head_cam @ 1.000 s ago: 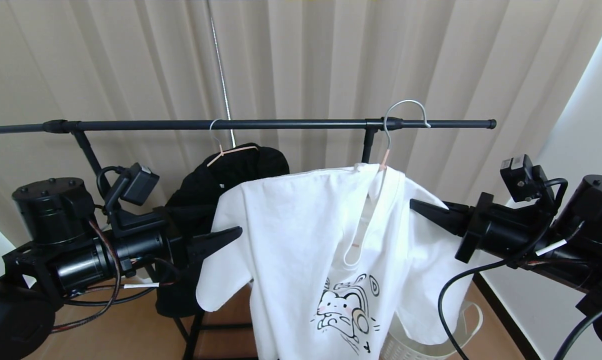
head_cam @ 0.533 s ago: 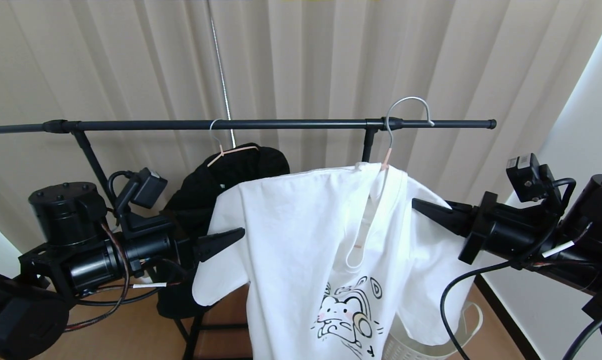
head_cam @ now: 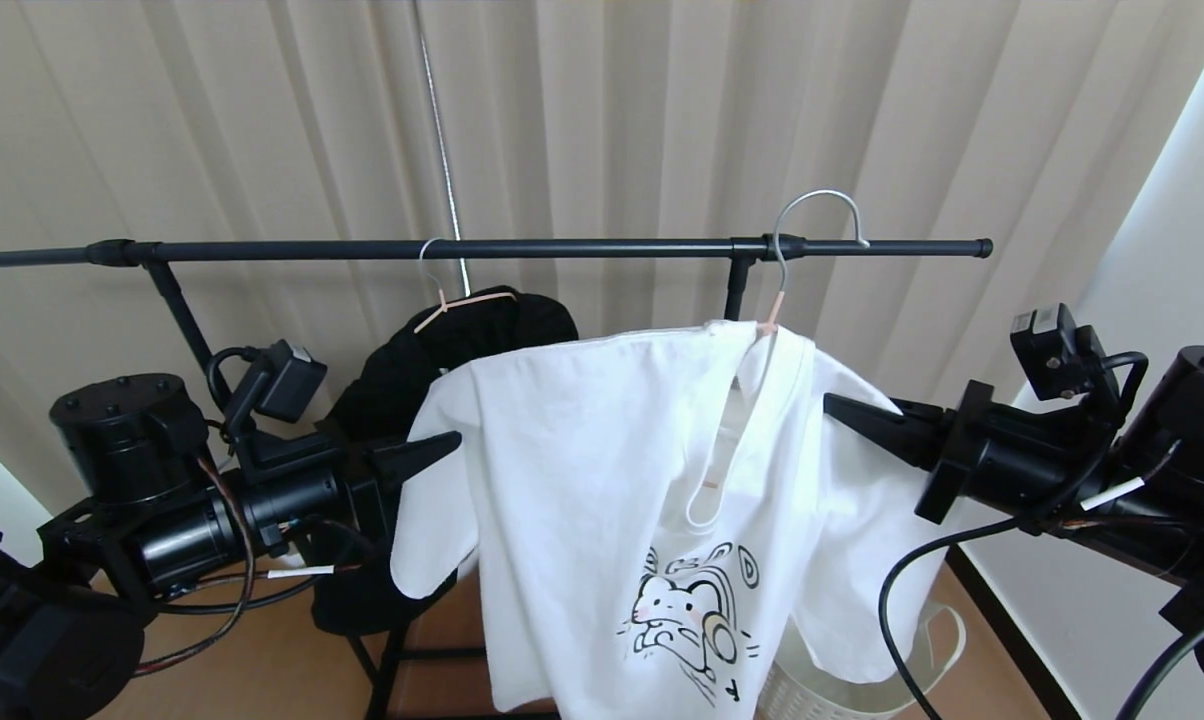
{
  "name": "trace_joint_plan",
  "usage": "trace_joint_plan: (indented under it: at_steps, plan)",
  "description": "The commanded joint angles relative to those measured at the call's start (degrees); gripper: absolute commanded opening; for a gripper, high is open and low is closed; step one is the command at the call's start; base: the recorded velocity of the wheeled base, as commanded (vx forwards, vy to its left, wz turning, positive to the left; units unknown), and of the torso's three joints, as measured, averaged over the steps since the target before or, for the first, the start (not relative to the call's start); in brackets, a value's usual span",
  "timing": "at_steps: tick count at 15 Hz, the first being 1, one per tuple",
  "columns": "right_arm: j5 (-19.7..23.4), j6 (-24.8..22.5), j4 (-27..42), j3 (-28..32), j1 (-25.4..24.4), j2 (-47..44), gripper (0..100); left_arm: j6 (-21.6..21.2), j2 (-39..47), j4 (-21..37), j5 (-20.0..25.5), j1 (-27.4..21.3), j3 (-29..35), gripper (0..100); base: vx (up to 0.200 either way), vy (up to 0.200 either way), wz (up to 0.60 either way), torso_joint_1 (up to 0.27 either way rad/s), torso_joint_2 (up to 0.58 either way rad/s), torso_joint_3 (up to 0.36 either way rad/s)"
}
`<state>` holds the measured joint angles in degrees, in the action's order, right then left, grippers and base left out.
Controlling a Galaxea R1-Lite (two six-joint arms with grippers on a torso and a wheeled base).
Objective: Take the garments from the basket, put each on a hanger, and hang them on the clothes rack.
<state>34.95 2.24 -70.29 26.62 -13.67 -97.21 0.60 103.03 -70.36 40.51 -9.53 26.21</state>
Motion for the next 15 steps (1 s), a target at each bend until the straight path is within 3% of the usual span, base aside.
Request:
trace_joint_plan:
  at_steps: [1, 8, 15]
  plan:
    - [0.03, 0.04, -0.02, 0.09, 0.13, -0.18, 0, 0.02, 1.03, -0.48, 0.01, 0.74, -0.11, 0, 0.000, 0.000, 0.00, 0.000, 0.00, 0.000]
    - [0.47, 0.31, -0.02, 0.71, 1.54, -0.26, 0, -0.07, 1.38, -0.74, 0.01, 2.06, 0.16, 0, 0.000, 0.000, 0.00, 0.000, 0.00, 0.000]
    - [0.47, 6.99, -6.00, 0.71, 2.15, -1.84, 0, -0.16, 1.47, -0.83, 0.10, 2.94, 0.25, 0, 0.000, 0.000, 0.00, 0.000, 0.00, 0.000]
